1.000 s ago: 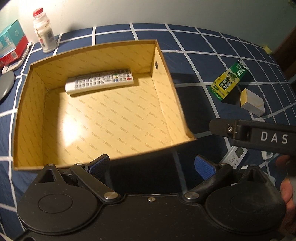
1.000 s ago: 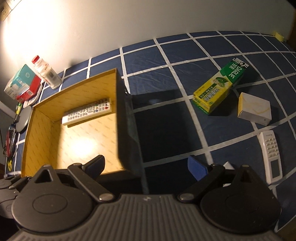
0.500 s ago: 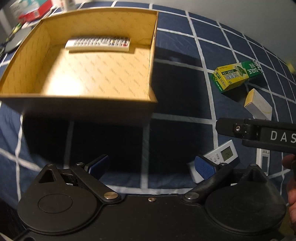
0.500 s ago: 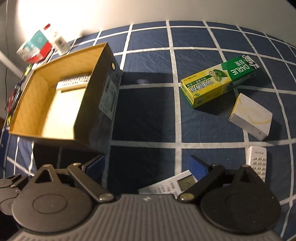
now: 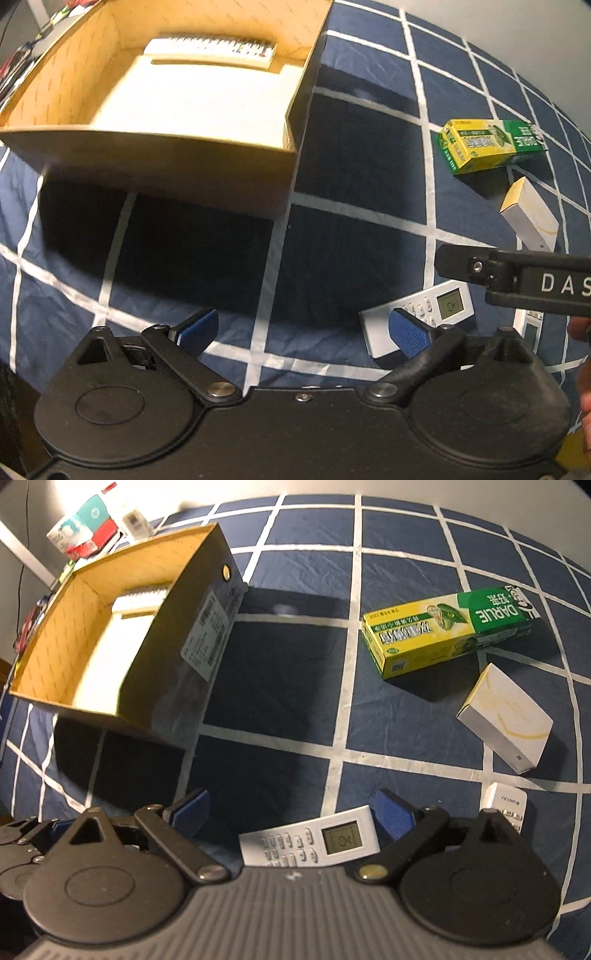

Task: Organize objects
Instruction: 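Close the right tool on the LCD remote while the left tool grips its keypad end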

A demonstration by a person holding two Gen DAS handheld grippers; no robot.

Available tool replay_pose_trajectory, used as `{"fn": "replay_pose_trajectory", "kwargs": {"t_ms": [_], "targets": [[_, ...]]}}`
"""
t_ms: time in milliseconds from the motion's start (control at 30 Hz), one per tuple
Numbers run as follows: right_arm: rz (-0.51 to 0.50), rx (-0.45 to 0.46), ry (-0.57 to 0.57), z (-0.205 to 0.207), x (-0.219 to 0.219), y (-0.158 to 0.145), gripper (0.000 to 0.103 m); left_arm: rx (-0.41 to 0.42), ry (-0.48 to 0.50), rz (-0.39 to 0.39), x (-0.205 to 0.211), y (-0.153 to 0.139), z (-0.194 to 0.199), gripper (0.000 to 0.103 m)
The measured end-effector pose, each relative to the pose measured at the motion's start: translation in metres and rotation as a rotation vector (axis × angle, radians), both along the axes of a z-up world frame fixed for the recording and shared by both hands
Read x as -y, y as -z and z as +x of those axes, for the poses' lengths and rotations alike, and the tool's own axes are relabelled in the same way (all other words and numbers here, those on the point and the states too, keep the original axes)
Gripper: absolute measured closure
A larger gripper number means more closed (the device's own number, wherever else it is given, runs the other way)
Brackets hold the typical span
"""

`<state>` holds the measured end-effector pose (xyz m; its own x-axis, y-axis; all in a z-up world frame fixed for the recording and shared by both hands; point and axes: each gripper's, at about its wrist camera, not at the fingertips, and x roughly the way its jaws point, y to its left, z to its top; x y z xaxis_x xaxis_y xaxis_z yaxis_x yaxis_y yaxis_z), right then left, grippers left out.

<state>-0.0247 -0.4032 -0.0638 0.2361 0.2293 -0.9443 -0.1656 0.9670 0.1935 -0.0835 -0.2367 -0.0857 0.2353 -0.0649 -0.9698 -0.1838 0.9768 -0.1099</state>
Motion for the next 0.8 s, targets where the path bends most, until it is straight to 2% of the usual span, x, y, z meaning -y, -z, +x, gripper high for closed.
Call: {"fn": "replay_pose_trajectory", "kwargs": {"t_ms": [300, 800], "targets": [[-0.021, -0.045, -0.101, 0.0, 0.014, 0.021, 0.007, -0.024, -0.115, -0.034, 0.02, 0.019, -0.012, 0.004], [-0.009, -0.133, -0.219, 0.013, 0.026, 0.062, 0.01, -0.077, -0.212, -0.086, 0.056, 0.059, -0.011, 0.005]]}}
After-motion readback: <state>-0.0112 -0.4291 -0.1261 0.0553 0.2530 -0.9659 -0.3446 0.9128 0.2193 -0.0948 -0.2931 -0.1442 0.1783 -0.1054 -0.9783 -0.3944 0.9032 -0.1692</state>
